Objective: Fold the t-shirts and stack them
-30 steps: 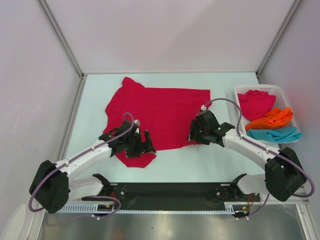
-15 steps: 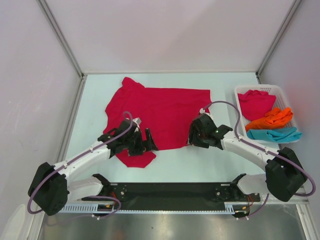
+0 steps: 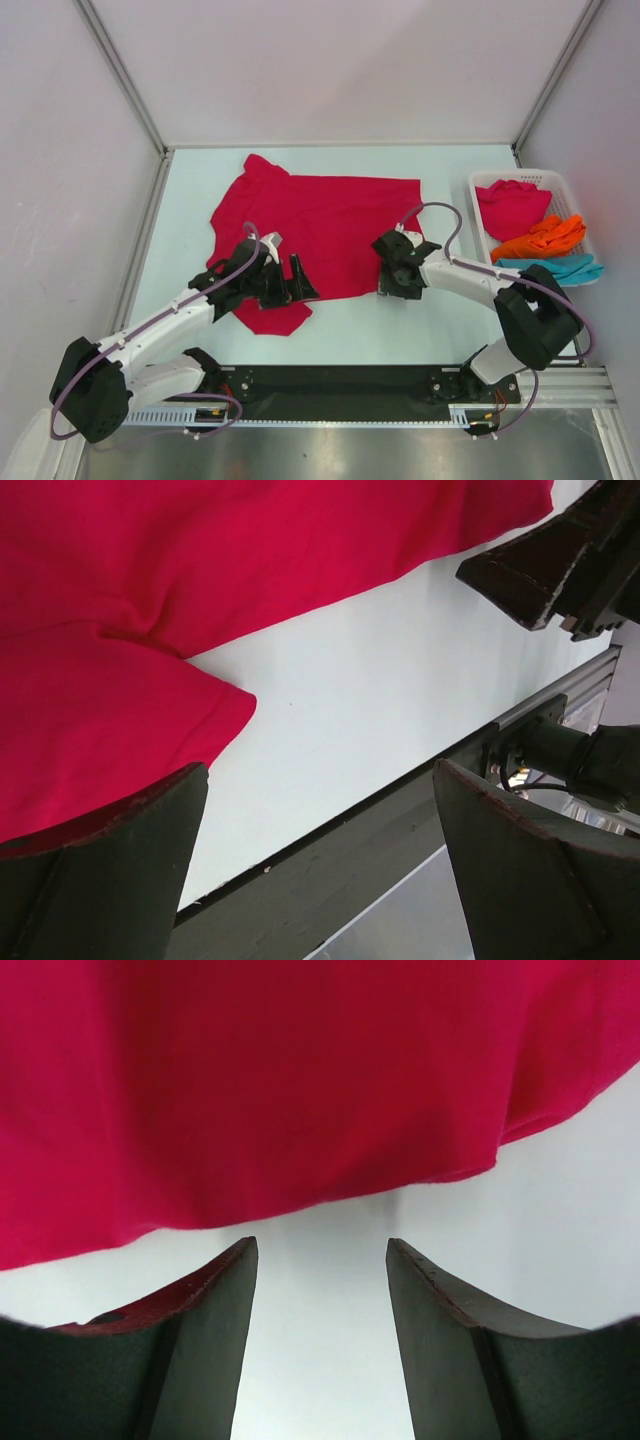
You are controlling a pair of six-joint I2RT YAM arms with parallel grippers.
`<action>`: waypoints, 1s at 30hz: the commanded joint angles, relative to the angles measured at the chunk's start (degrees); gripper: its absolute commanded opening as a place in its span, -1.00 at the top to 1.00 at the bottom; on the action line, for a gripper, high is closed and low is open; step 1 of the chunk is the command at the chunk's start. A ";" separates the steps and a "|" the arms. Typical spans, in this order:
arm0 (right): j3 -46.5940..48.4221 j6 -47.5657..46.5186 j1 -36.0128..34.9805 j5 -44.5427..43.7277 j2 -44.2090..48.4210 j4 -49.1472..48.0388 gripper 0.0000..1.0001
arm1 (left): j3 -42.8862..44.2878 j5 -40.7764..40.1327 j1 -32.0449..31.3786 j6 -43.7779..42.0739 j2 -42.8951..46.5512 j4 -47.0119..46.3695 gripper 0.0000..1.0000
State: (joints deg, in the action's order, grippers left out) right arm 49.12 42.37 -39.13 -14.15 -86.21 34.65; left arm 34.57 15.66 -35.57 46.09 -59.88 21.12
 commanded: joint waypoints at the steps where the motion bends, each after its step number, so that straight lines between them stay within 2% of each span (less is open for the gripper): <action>1: 3.70 -0.18 -0.68 -3.69 -2.81 1.64 -0.18 | -0.29 0.86 -0.38 -0.29 1.69 -2.49 -0.99; 12: 11.34 -1.85 -1.82 -6.06 -10.90 1.91 -0.18 | 1.12 1.04 -0.29 -2.58 -0.15 -2.40 -0.99; 21: 12.84 -3.26 -1.82 -7.03 -16.87 0.33 -0.16 | 1.47 1.83 1.12 -3.89 -1.73 -2.49 -0.99; 23: 13.10 -3.61 -1.82 -7.03 -17.23 -0.02 0.06 | 1.82 2.18 1.73 -4.16 -2.52 -2.49 -0.99; 24: 13.10 -3.70 -1.82 -7.03 -17.23 -0.11 0.26 | 1.82 2.27 1.82 -4.51 -2.70 -2.58 -0.99; 25: 13.10 -3.87 -1.82 -7.03 -17.06 -0.20 0.79 | 1.91 2.44 2.26 -4.69 -2.88 -2.49 -0.99; 26: 13.19 -3.87 -1.82 -7.12 -16.80 -0.03 1.00 | 1.99 2.44 2.44 -4.86 -3.22 -2.58 -0.99; 30: 12.75 -3.79 -2.35 -8.69 -14.25 2.25 1.00 | 2.08 2.71 2.96 -5.48 -3.75 -2.49 -0.99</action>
State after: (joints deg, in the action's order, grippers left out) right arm 62.30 38.85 -41.01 -19.59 -101.34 34.48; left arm 34.50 17.12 -33.32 42.78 -63.26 20.21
